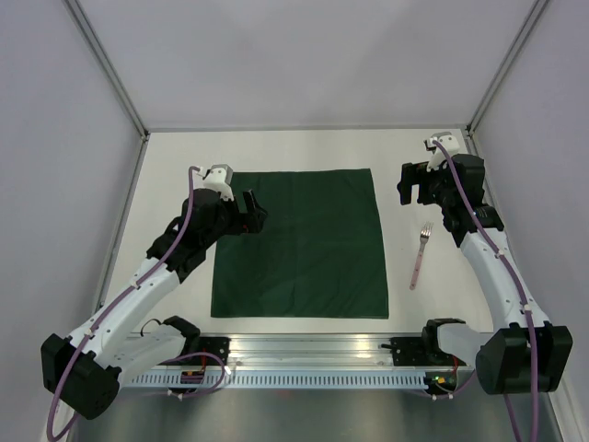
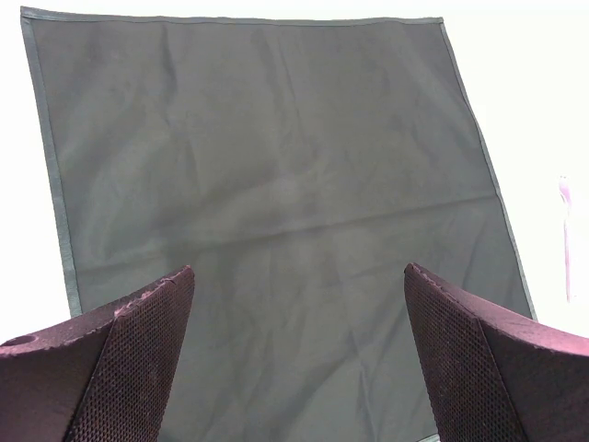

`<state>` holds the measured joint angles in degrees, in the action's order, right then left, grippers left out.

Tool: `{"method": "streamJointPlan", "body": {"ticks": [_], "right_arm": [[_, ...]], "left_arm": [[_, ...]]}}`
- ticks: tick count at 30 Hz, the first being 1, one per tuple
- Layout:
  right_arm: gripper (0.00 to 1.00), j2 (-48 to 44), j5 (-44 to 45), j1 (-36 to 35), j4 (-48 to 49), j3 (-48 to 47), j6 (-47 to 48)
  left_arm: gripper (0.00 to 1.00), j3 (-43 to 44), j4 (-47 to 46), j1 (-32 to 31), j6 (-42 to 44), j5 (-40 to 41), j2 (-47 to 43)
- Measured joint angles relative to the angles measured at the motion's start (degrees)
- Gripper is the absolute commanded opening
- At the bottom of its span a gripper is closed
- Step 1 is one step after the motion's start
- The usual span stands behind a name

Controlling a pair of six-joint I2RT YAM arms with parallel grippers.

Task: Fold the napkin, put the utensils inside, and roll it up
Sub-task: Fold the napkin

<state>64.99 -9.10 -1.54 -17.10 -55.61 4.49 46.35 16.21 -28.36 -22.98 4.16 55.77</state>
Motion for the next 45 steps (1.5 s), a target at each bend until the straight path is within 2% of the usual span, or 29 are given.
{"method": "streamJointPlan", "body": {"ticks": [38,45], "right_arm": [[0.98,0.59,-1.75,0.00,-0.55,0.72,1.60],[0.97,1.95,-5.03,-0.46,-1.20,0.72,1.73]], "left_arm": [[0.96,-1.01,-0.24,0.00,-0.07,-1.22,0.09],[0.97,-0.83,0.48,0.00,-0.09,-1.05,-0.04]]}}
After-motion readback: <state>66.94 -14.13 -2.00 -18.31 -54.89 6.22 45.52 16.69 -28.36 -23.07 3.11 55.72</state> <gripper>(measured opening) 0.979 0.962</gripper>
